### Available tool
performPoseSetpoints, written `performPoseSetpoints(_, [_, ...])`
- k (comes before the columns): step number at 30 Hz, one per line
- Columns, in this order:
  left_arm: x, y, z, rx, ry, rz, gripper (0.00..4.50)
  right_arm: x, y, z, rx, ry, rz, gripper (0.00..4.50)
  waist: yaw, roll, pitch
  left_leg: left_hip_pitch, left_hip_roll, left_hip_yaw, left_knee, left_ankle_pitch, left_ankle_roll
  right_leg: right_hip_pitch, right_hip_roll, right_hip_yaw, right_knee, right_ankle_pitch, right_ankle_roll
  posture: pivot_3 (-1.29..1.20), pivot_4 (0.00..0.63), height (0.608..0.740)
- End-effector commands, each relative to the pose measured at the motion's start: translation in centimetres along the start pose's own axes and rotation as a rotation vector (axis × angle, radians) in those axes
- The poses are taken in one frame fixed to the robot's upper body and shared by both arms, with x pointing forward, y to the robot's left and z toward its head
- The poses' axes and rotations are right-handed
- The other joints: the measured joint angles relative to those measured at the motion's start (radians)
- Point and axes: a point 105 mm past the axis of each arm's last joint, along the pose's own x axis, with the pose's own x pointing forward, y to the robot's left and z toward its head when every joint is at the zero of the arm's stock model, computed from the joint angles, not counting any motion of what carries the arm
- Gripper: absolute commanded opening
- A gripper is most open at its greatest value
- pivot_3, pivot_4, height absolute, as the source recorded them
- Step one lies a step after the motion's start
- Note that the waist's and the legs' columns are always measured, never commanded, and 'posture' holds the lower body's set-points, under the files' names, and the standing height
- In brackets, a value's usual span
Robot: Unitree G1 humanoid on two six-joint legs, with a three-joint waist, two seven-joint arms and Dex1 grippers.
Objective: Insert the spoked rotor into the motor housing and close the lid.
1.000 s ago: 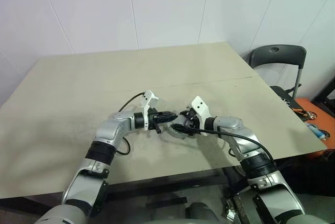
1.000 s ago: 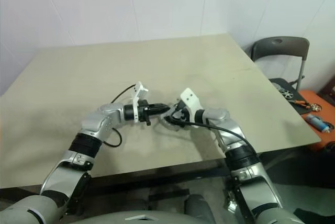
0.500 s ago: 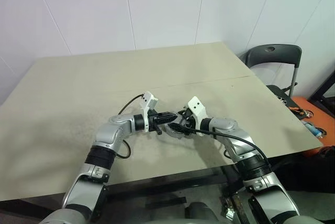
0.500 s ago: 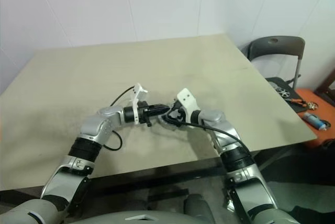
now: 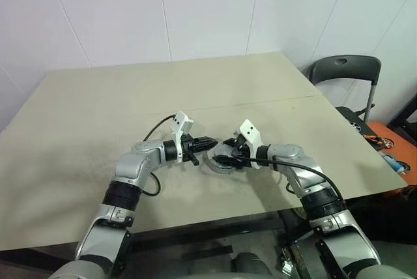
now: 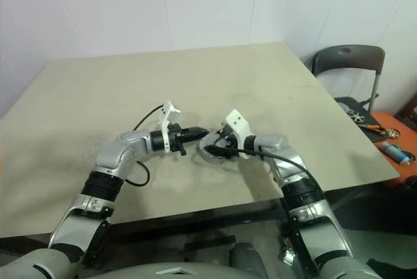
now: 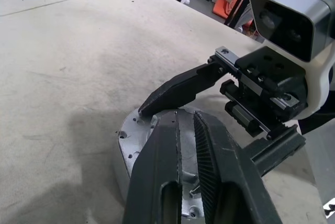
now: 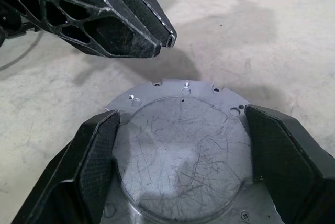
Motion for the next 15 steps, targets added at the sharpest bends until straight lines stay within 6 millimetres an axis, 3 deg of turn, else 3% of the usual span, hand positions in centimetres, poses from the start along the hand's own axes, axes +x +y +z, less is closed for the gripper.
performPoseSetpoints(1, [-0.3,-0.4,1.3,0.023,-0.044,-0.012,0.54,0.1,1.2,-7.3,0.171,0.237,0.044,3.50,0.001,0.000,0.000,0.000,0.000,0.000,0.000,0.000,0.000,0.000,0.000,0.000,0.000,0.000,0.000,0.00,0.000,0.740])
performPoseSetpoints(15, [-0.3,-0.8,0.5,0.012,-0.041,0.000,0.54,-0.6,3.5,-7.9,0.103,0.257,0.171,3.50,0.003,0.001,-0.002,-0.001,0.000,0.000,-0.002,-0.002,0.001,0.000,-0.001,0.000,-0.003,0.001,-0.002,0.00,0.000,0.740])
